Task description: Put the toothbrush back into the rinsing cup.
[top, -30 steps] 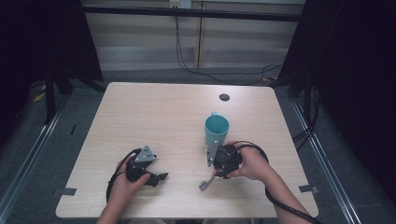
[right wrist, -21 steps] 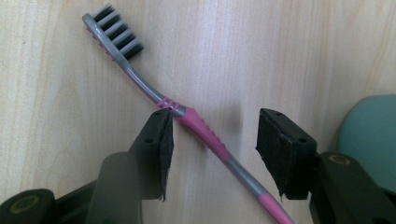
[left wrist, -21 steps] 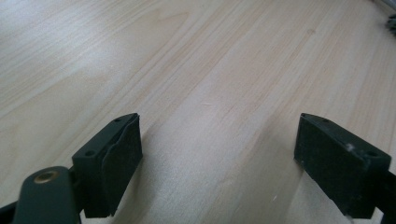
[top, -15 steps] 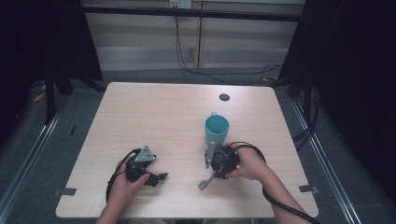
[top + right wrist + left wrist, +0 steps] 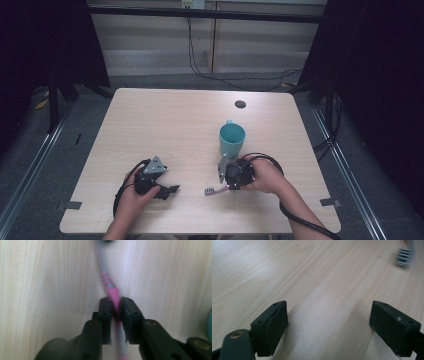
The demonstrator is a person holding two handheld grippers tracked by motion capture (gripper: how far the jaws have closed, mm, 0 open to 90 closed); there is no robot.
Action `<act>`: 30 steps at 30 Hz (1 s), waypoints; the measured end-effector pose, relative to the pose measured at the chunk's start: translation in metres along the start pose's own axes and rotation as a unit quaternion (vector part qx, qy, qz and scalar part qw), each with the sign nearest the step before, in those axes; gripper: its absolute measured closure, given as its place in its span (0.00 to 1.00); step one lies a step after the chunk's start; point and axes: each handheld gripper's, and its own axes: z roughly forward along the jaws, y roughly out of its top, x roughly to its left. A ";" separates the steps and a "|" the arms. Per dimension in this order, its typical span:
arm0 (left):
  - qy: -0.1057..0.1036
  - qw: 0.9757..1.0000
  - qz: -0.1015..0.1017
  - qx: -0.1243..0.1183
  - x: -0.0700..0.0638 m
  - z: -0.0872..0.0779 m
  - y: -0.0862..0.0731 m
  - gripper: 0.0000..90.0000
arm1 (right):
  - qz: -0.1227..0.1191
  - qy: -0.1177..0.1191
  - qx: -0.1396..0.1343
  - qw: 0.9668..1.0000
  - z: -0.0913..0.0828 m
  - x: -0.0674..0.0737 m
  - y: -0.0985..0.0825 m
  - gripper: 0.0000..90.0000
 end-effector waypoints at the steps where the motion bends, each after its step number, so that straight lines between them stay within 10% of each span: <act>1: 0.000 1.000 0.001 0.003 0.000 0.000 0.000 0.17 | 0.001 -0.002 0.005 1.000 0.000 0.000 0.001 0.89; 21: 0.000 1.000 0.000 0.005 0.001 -0.001 0.000 0.17 | 0.065 0.007 0.015 0.998 -0.001 -0.001 0.000 0.92; 30: -0.001 1.000 0.000 0.004 0.001 -0.001 0.000 0.17 | 0.094 -0.004 -0.030 0.995 -0.009 -0.003 -0.014 0.92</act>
